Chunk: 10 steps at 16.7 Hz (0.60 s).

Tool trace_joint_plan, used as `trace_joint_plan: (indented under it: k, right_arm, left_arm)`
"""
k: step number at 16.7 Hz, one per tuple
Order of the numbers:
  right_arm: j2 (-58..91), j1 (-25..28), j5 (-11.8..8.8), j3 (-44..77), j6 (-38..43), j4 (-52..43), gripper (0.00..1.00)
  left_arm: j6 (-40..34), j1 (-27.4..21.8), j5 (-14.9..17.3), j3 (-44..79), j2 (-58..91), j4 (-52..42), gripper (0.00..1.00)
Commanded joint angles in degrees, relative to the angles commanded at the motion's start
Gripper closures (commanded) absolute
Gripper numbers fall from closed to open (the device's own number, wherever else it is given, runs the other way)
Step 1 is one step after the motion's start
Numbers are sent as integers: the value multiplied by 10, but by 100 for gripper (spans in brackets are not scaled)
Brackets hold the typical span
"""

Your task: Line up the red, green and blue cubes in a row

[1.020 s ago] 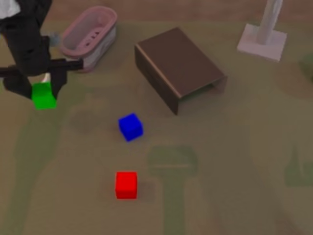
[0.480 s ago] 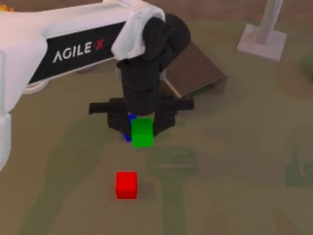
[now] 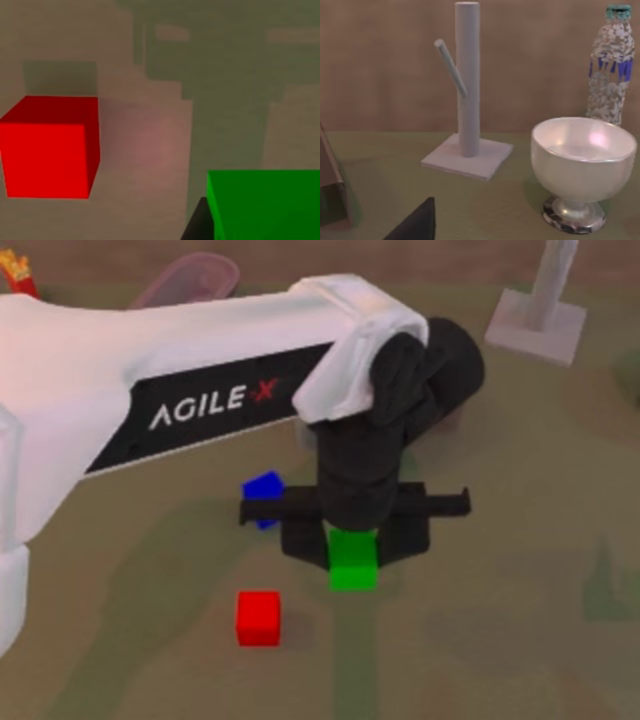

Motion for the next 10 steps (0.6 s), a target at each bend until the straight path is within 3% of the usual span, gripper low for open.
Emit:
trace_joint_plan:
  k: [4,10]
  right_arm:
    - [0,0,0,0,0,0,0]
    - [0,0,0,0,0,0,0]
  left_arm:
    - [3,0,0,-17,8,23,100]
    - [1,0,0,-96,40,138,100]
